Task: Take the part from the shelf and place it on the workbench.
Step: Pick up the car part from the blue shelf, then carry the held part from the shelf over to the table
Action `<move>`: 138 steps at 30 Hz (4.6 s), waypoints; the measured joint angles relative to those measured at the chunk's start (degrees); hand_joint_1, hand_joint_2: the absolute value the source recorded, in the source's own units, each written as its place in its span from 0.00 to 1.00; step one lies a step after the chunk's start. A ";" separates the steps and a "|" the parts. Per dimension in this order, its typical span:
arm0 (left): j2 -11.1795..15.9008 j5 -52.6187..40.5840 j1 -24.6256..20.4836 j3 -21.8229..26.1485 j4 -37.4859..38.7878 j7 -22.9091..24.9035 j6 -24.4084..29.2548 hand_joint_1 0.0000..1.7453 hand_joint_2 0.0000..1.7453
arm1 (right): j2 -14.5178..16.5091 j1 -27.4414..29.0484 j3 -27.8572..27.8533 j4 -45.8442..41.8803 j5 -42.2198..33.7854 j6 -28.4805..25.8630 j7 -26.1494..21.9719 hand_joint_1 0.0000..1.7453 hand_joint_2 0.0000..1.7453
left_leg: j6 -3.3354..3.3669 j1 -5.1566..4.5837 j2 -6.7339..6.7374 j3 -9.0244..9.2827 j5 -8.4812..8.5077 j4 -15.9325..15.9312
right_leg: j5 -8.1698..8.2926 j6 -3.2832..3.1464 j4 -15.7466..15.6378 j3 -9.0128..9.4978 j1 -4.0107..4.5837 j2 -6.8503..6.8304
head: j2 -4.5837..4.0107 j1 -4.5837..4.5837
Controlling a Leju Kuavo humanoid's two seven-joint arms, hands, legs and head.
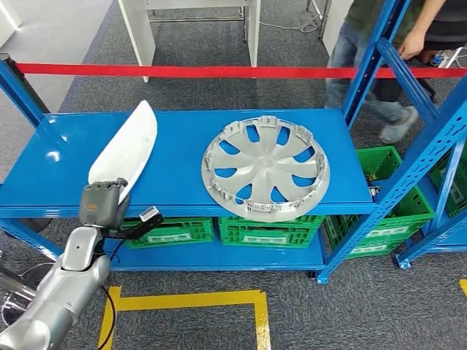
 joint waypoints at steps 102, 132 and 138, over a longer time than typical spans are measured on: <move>3.13 0.19 -4.93 -3.84 -14.77 -3.29 -1.28 1.00 1.00 | -1.61 -2.42 3.20 -0.40 -6.41 0.67 -9.28 0.00 0.00 | 0.35 0.72 1.04 -2.16 1.32 0.75 | 0.82 1.76 4.98 -3.42 -0.32 0.19 | 0.00 0.12; 9.88 4.89 -0.20 -2.10 -17.26 -4.26 -0.16 1.00 1.00 | 1.27 -3.54 3.44 -0.87 -5.69 -0.63 -8.82 0.00 0.00 | 1.35 -0.29 1.84 -7.73 6.41 0.05 | -1.21 0.35 10.15 -3.88 0.64 -0.19 | 0.00 -0.02; 11.88 6.83 2.11 -0.45 -19.84 -4.75 0.21 1.00 1.00 | 1.72 -3.89 3.44 -0.98 -5.87 -0.49 -9.15 0.00 0.00 | -0.41 -0.02 1.95 -9.66 8.38 0.91 | -1.79 -1.26 -1.09 2.66 1.03 -0.21 | 0.00 -0.06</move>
